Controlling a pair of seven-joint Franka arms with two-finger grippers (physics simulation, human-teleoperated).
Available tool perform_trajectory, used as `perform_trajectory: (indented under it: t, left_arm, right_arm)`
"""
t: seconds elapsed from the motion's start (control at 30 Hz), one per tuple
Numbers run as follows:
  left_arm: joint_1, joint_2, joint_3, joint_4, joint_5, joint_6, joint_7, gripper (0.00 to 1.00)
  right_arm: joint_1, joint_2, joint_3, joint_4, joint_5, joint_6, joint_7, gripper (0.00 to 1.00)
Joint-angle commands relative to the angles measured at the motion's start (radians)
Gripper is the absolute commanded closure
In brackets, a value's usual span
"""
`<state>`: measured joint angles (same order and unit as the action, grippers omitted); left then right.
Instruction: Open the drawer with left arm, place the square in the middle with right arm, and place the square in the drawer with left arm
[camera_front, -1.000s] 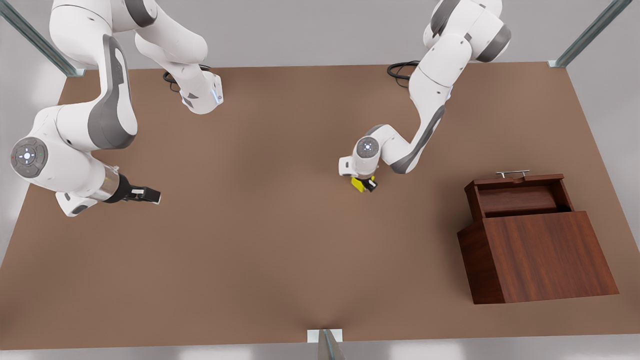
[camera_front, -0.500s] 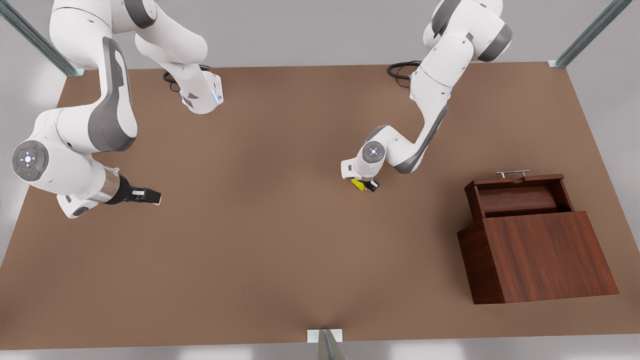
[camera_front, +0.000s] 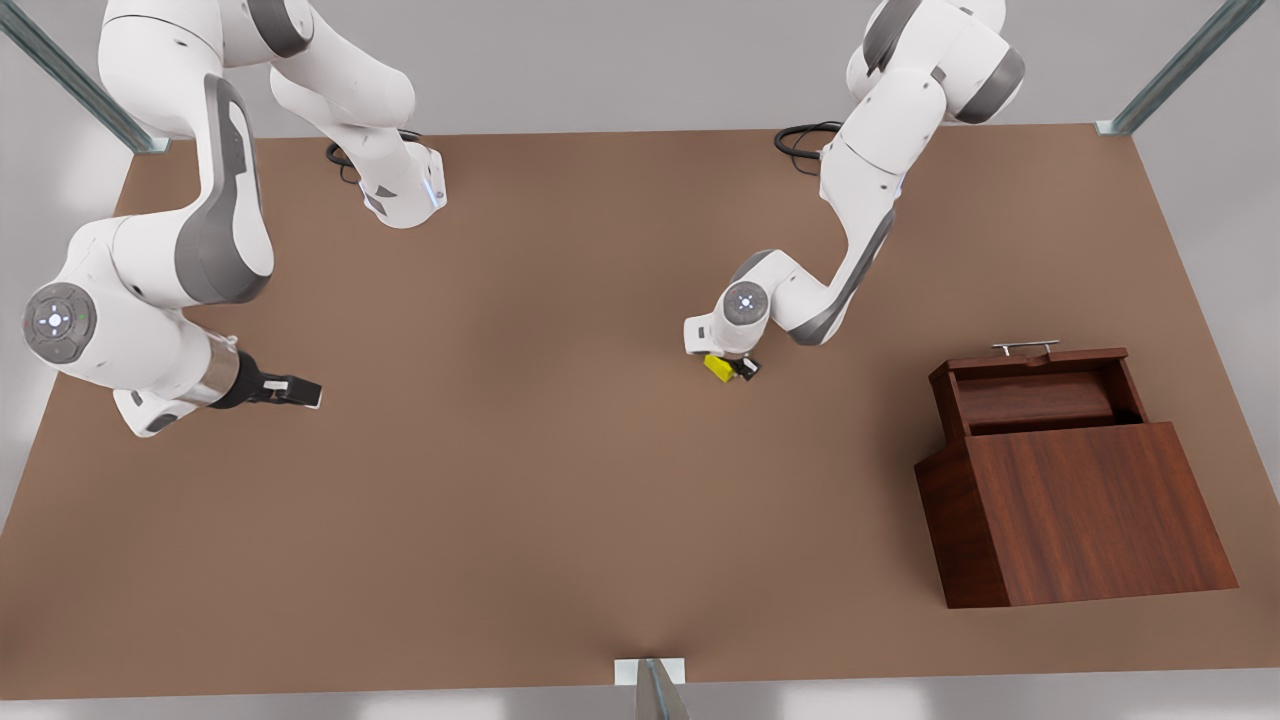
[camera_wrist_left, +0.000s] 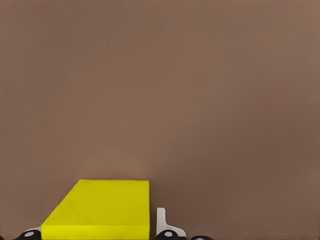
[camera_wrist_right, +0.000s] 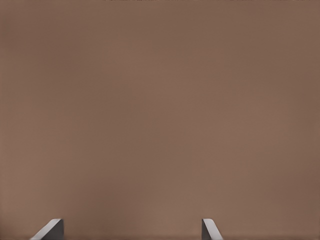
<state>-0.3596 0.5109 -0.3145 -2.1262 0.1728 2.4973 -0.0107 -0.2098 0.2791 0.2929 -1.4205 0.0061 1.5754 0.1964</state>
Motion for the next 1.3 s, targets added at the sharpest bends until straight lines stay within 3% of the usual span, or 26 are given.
perform_trajectory:
  t: [0.0, 0.23, 0.47, 0.9, 1.13, 1.27]
  left_arm:
    - [0.001, 0.0, 0.0, 0.0, 0.001, 0.0, 0.0, 0.25]
    - [0.001, 0.0, 0.0, 0.002, -0.001, 0.0, 0.001, 0.25]
    - [0.002, -0.002, 0.0, 0.002, -0.001, -0.009, 0.0, 0.33]
    - [0.021, -0.052, 0.002, 0.012, -0.003, -0.072, 0.0, 0.32]
    - [0.048, -0.209, 0.054, 0.063, -0.022, -0.21, -0.06, 0.32]
    - [0.203, -0.293, 0.058, 0.144, -0.021, -0.322, -0.089, 0.31]
  right_arm:
    - [0.0, 0.0, 0.0, 0.0, 0.0, 0.0, 0.0, 0.0]
    - [0.001, 0.0, 0.0, 0.0, 0.0, 0.002, 0.0, 0.0]
    - [-0.003, 0.0, 0.0, 0.0, 0.0, -0.002, -0.003, 0.0]
    - [-0.003, 0.0, -0.001, 0.0, 0.002, -0.005, -0.003, 0.0]
    - [-0.003, 0.002, -0.001, 0.0, 0.002, -0.005, -0.003, 0.0]
    - [-0.003, 0.0, -0.001, 0.0, 0.002, -0.008, -0.003, 0.0]
